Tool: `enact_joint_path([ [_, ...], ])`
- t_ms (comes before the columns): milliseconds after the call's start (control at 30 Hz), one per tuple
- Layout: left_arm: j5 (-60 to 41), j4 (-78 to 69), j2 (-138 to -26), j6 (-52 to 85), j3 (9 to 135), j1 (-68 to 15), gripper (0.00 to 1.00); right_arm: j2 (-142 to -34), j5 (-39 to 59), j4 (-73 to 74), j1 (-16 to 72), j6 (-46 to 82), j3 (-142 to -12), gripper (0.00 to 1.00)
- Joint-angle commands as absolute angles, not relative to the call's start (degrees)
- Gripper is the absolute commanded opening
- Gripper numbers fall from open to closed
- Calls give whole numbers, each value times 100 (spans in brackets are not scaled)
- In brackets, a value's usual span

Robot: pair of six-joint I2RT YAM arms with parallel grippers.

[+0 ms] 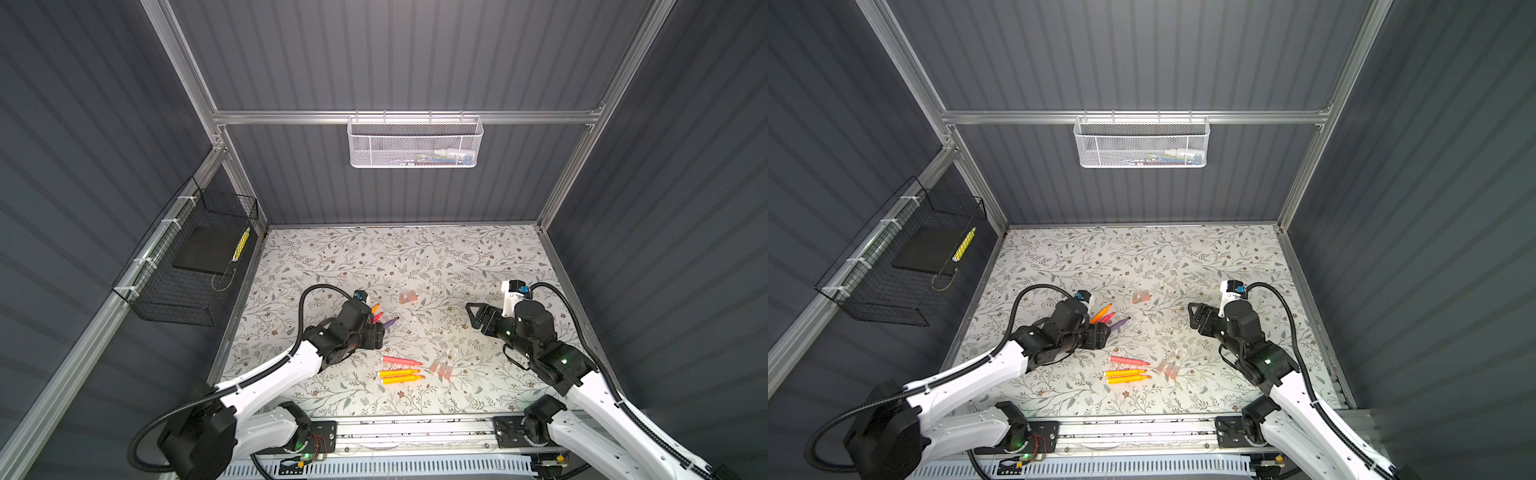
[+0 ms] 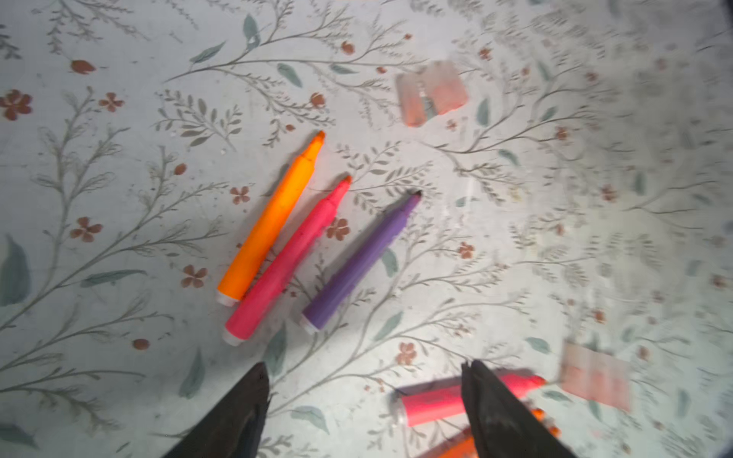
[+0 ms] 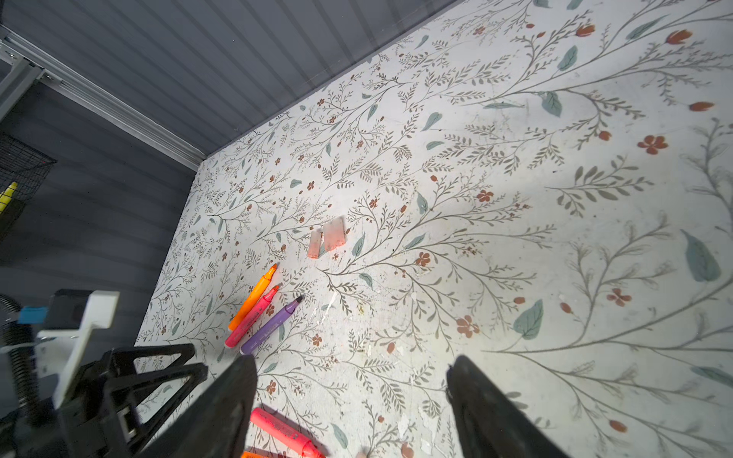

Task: Insert the pens into the pen caps
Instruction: 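Reach the left gripper down and grasp the orange marker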

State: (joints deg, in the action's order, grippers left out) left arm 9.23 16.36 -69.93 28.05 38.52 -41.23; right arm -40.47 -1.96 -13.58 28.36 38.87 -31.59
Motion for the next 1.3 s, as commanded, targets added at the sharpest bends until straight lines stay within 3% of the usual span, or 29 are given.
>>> enact_joint_path([
  [0, 2042, 1939, -7649, 2657, 4296, -4122, 80, -3946, -344, -1450, 2869, 3806, -3081, 77],
  [167, 2184, 1609, -8542, 2479, 4702, -4047, 75, -4028, -520, -1467, 2877, 3721, -3127, 77],
  [333, 1971, 1728, -9179, 2473, 5070, -3610, 62, -4182, -533, -1459, 2883, 3659, -3258, 77],
  [1267, 1760, 2046, -9848, 2433, 5482, -3243, 69, -4111, -532, -1556, 2882, 3587, -3314, 78],
])
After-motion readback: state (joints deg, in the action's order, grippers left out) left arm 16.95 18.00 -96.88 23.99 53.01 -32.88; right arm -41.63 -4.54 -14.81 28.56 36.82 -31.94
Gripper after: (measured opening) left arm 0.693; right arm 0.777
